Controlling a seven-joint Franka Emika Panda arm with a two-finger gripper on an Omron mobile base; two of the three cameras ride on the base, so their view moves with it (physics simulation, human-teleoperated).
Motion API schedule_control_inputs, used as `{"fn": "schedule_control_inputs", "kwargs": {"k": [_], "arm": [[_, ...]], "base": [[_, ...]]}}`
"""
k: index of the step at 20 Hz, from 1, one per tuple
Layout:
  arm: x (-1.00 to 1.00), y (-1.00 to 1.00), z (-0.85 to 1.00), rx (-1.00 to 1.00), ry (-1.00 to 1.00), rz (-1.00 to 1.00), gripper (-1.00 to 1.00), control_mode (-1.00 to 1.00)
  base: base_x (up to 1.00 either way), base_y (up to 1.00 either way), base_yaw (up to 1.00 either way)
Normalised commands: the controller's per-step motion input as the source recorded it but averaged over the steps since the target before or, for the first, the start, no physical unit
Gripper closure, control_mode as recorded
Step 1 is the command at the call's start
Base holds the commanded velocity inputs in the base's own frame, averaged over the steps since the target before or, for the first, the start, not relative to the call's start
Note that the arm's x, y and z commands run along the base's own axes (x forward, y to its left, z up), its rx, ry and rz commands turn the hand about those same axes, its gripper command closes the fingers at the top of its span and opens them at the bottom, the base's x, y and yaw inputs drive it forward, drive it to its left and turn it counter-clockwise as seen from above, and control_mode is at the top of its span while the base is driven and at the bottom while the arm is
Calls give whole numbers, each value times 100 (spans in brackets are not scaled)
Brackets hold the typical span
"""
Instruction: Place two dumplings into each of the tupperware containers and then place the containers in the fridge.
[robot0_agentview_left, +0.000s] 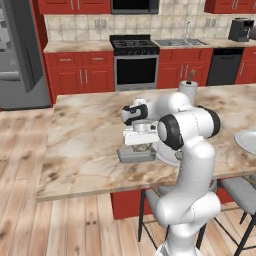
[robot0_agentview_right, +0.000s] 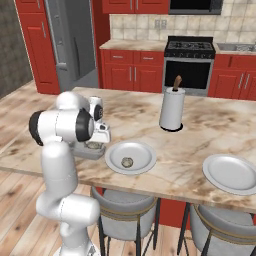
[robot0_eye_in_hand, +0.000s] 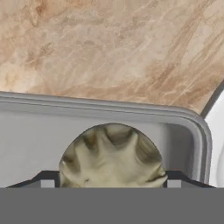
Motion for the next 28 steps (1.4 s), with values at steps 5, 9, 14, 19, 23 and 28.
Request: {"fn": "schedule_control_inputs", "kwargs": {"k": [5,9,14,19,23,28], "arm": [[-1,0,-19,0,13,0,100,-100],[-24,-1,0,0,0,0,100,-100],[-43,-1,0,0,0,0,100,-100],[-24,-3,0,0,0,0,100,-100],[0,-1,-9,0,-10,0,100,-100],[-10,0,-14,0,-16,0,100,-100]], "base": [[0,0,0],[0,0,0],[0,0,0],[0,0,0],[0,0,0],[0,0,0]]}}
